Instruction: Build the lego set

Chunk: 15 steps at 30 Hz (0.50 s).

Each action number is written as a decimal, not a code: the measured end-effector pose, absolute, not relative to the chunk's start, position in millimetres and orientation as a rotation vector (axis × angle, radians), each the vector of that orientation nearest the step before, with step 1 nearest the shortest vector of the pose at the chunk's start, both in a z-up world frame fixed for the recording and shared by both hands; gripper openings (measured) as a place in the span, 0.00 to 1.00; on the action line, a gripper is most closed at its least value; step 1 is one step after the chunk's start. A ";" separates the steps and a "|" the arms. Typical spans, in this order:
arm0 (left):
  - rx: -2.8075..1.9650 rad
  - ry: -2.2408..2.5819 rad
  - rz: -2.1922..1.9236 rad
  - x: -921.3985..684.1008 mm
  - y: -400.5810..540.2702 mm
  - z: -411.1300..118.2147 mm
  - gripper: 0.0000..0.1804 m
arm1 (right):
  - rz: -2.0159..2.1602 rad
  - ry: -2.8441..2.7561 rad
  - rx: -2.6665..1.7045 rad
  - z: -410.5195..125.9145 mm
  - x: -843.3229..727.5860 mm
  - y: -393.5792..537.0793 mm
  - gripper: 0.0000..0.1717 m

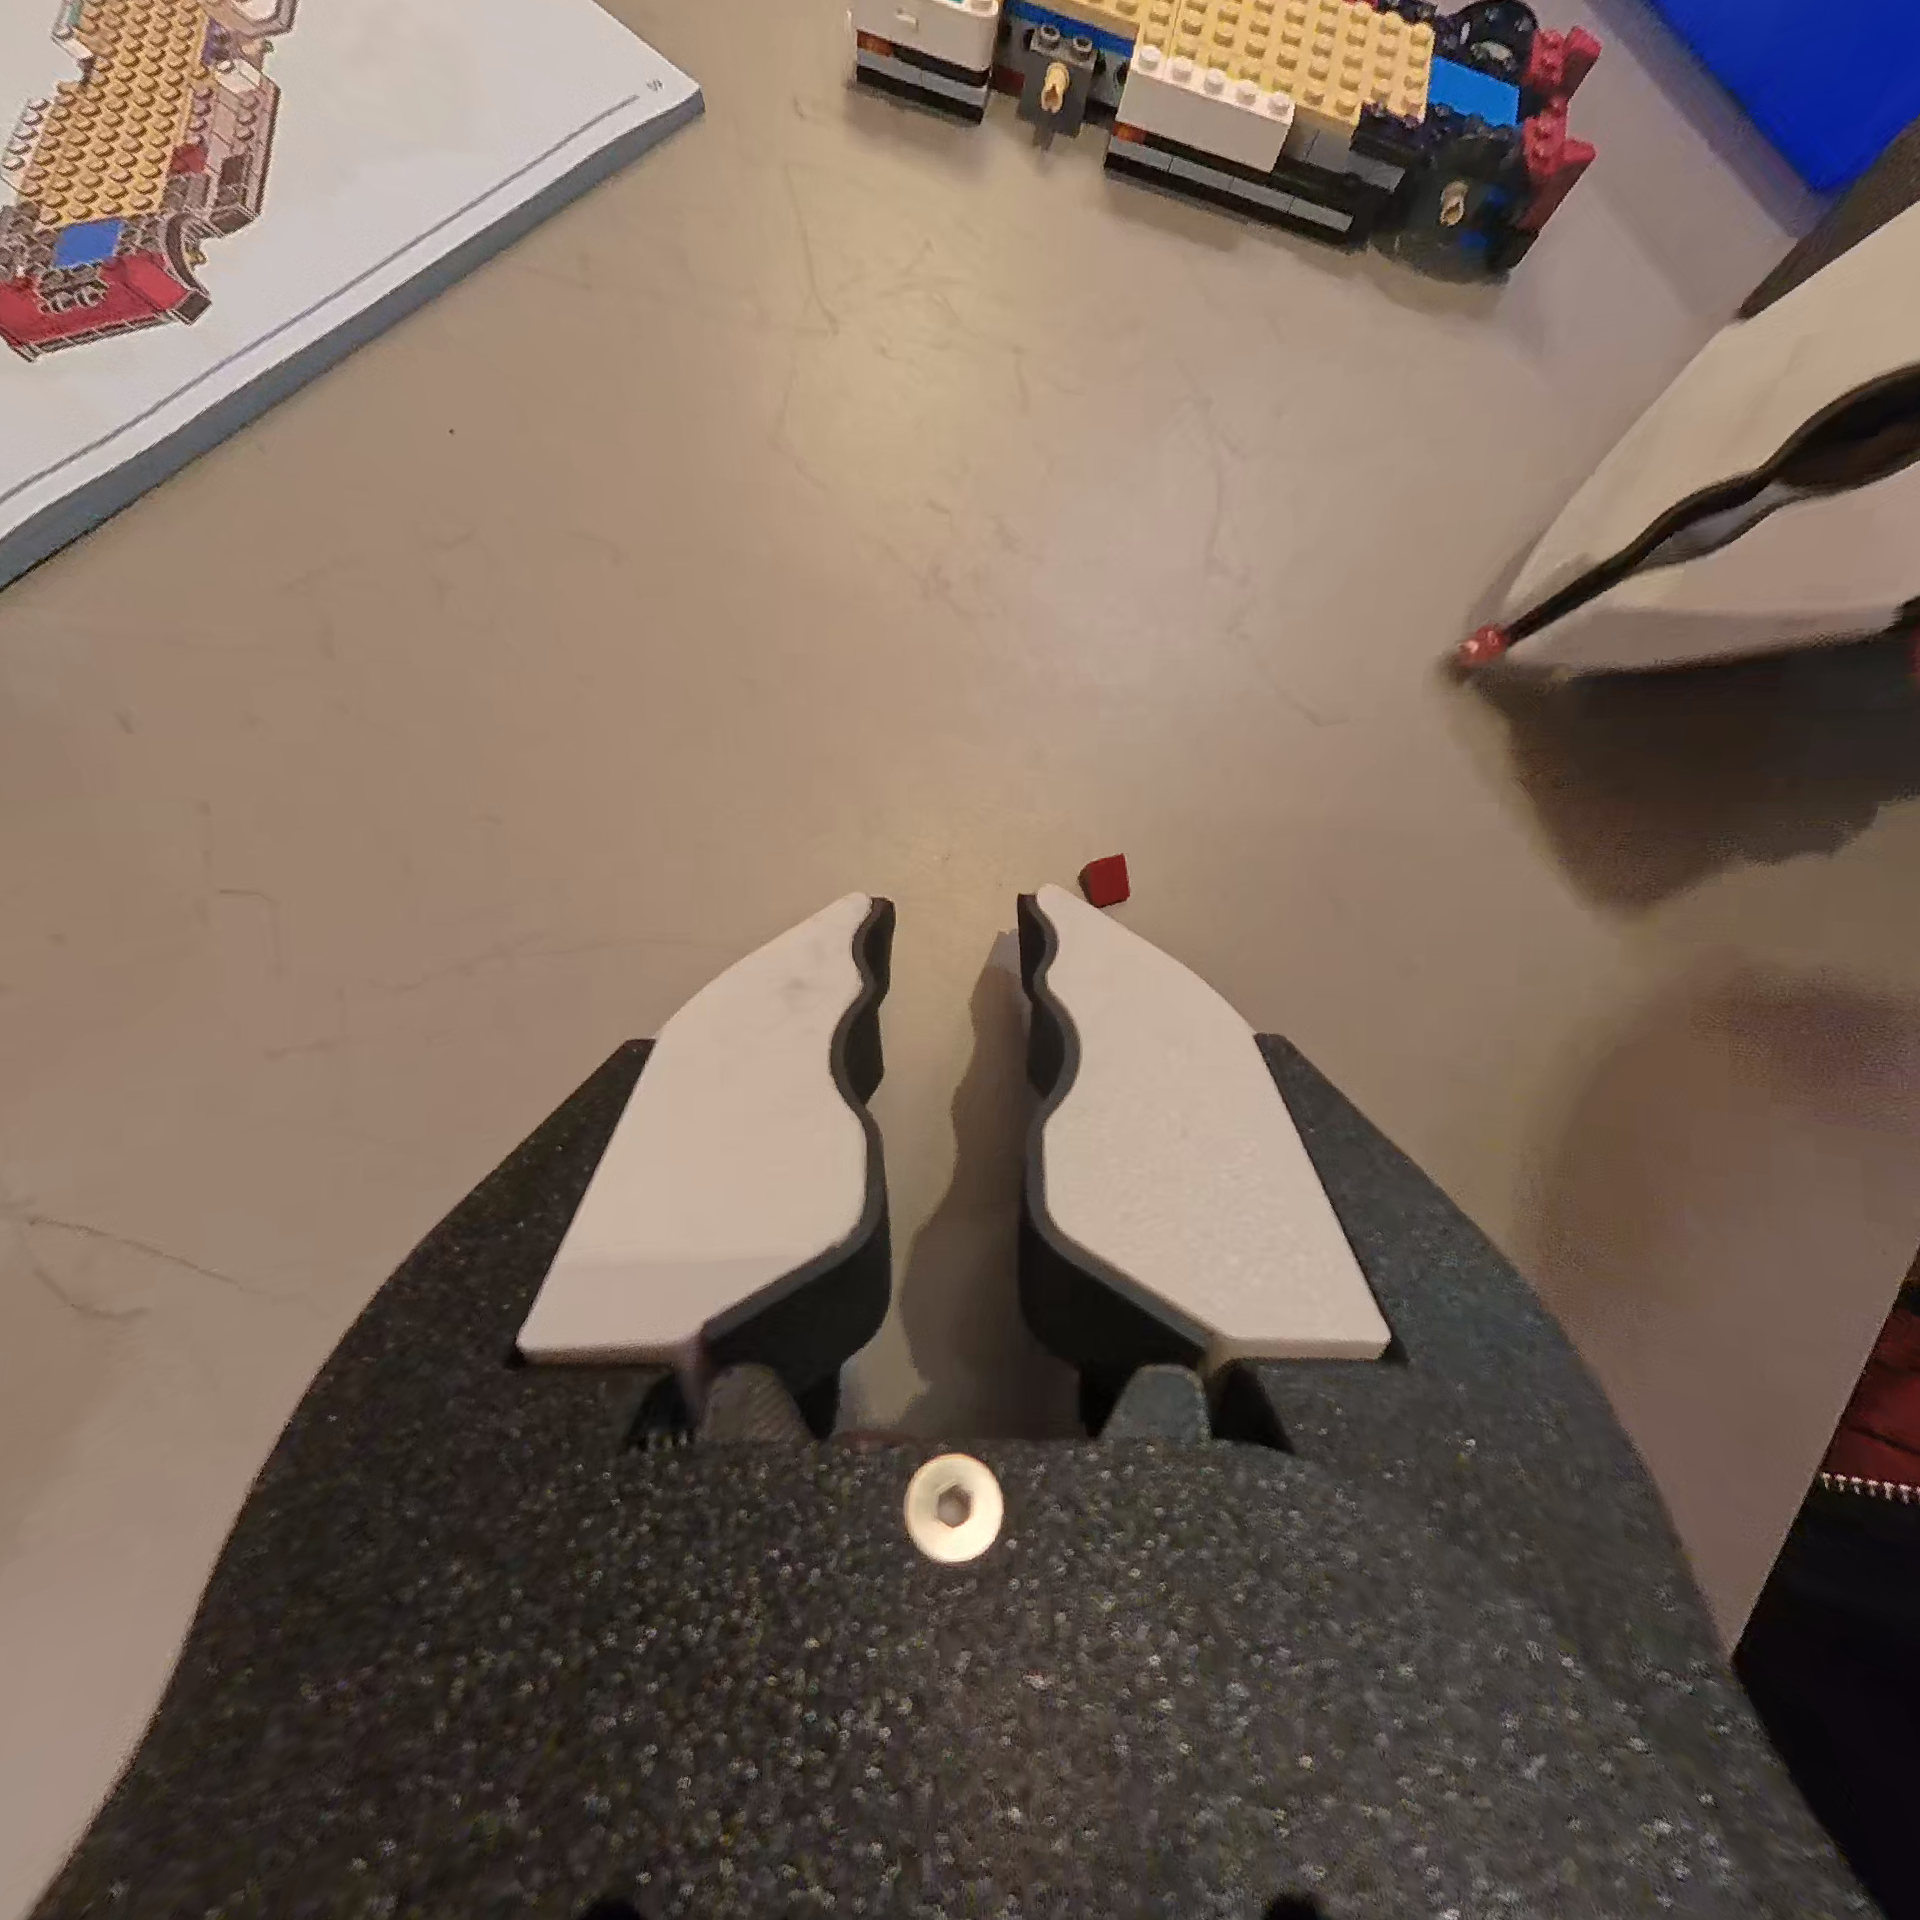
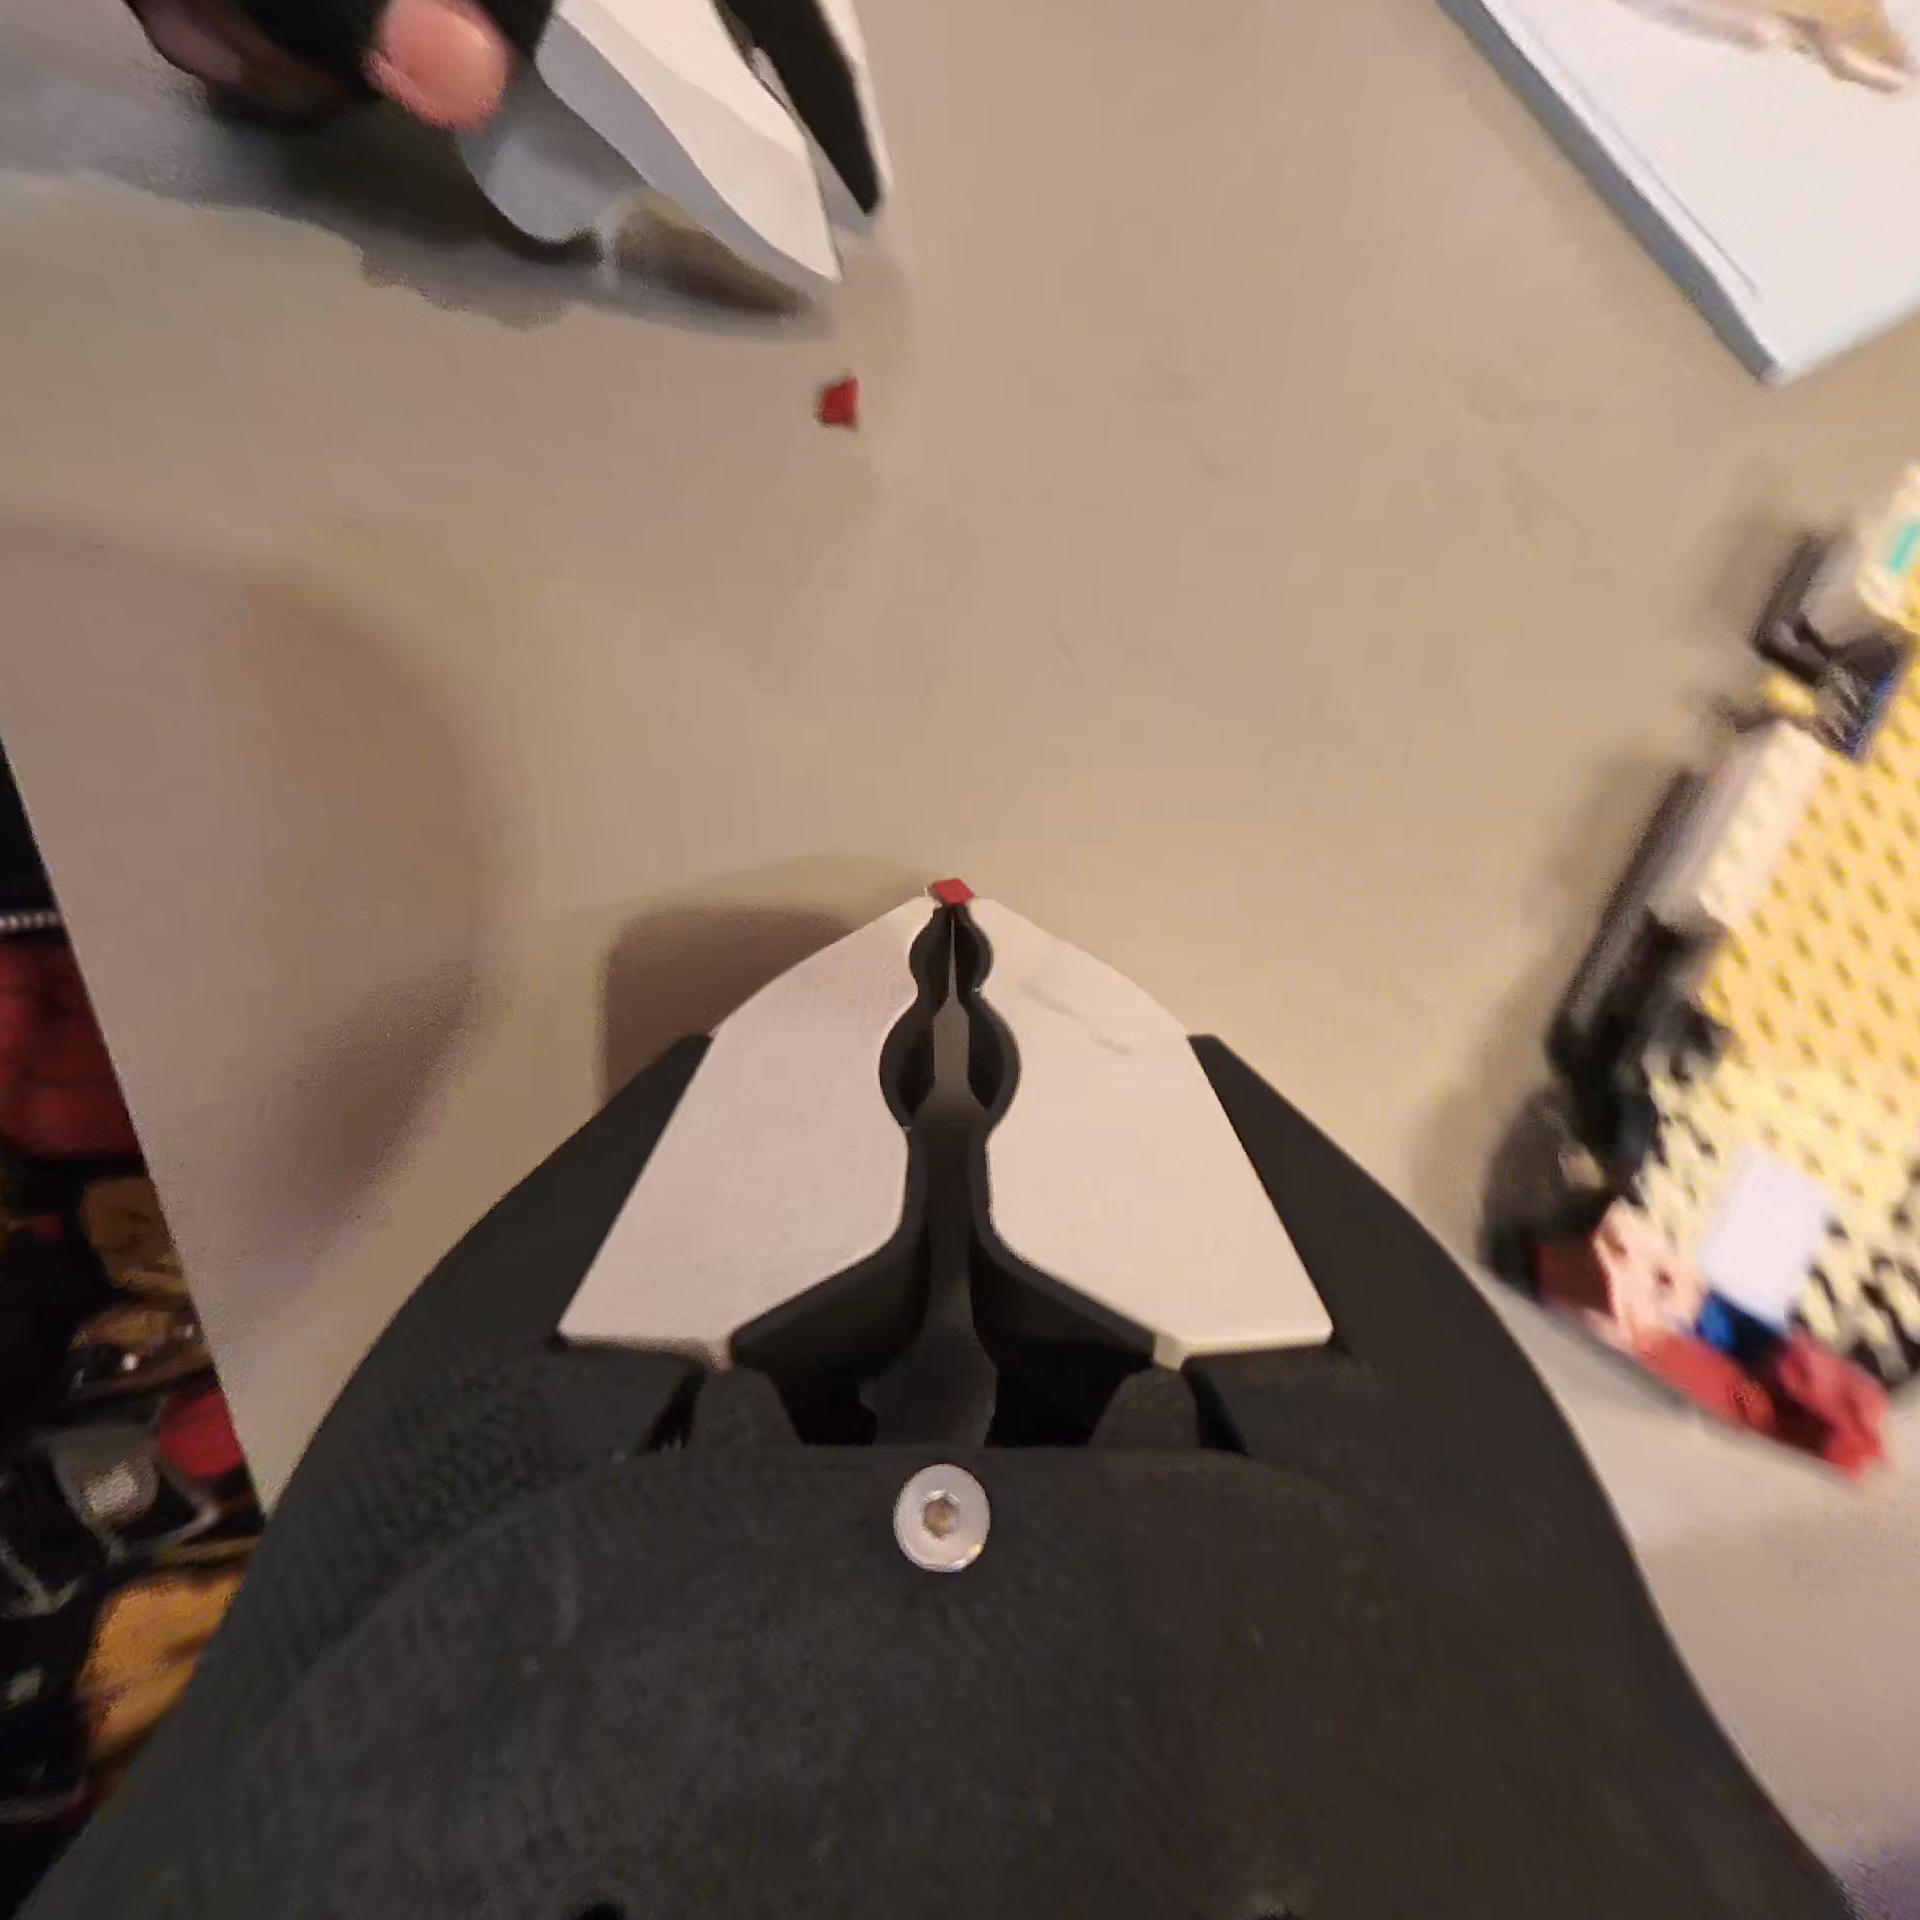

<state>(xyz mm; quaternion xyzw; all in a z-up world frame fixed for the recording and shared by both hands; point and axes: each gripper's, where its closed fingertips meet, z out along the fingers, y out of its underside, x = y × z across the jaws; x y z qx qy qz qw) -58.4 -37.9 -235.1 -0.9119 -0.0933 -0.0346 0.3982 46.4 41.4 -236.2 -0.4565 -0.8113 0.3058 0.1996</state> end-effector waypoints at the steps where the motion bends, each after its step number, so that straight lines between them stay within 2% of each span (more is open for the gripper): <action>1: -2.300 -0.241 -0.090 -58.2 -38.8 -234.1 0.13 | 0.842 -2.296 -1.257 -239.2 39.4 32.5 0.00; 8: -2.234 -0.233 -0.145 -53.5 -43.0 -225.1 0.13 | 0.851 -2.246 -1.257 -232.7 21.6 25.3 0.05; 15: -2.201 -0.201 -0.205 -53.6 -36.8 -219.7 0.13 | 0.599 -1.789 -1.574 -208.5 17.4 144.5 0.33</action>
